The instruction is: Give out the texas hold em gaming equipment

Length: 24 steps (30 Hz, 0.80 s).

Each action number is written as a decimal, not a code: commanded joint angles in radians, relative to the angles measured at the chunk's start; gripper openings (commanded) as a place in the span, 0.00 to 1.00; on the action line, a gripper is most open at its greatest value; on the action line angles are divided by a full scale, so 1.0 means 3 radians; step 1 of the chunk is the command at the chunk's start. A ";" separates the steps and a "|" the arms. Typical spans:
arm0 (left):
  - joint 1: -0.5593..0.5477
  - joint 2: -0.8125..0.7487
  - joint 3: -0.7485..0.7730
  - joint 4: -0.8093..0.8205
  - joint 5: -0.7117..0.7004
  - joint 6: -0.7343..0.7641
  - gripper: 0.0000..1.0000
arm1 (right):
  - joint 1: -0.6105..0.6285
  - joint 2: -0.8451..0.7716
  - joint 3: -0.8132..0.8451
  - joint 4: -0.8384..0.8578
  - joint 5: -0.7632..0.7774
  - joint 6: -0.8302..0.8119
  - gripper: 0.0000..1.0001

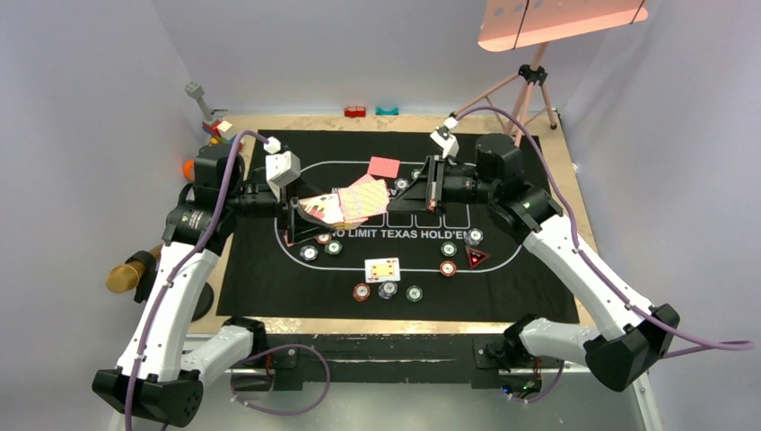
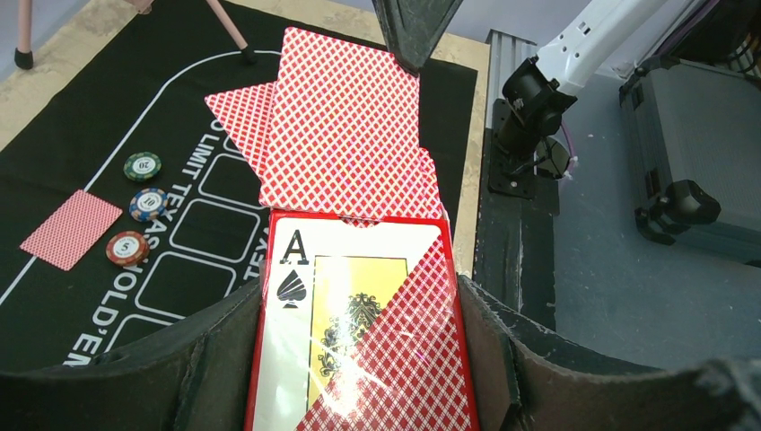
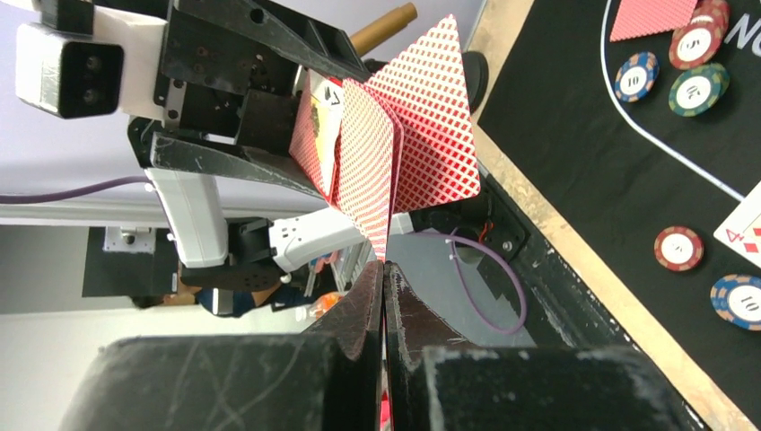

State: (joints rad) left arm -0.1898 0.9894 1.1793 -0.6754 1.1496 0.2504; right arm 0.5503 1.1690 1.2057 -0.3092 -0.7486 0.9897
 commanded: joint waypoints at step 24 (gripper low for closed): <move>0.0029 -0.0006 0.0108 -0.0005 0.0083 0.0217 0.00 | 0.0181 0.0137 0.0220 -0.0110 -0.0138 0.0031 0.00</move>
State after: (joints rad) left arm -0.1856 0.9913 1.1797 -0.7002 1.1454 0.2886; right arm 0.5793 1.1923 1.2358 -0.3893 -0.7589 0.9844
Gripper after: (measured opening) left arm 0.703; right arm 0.006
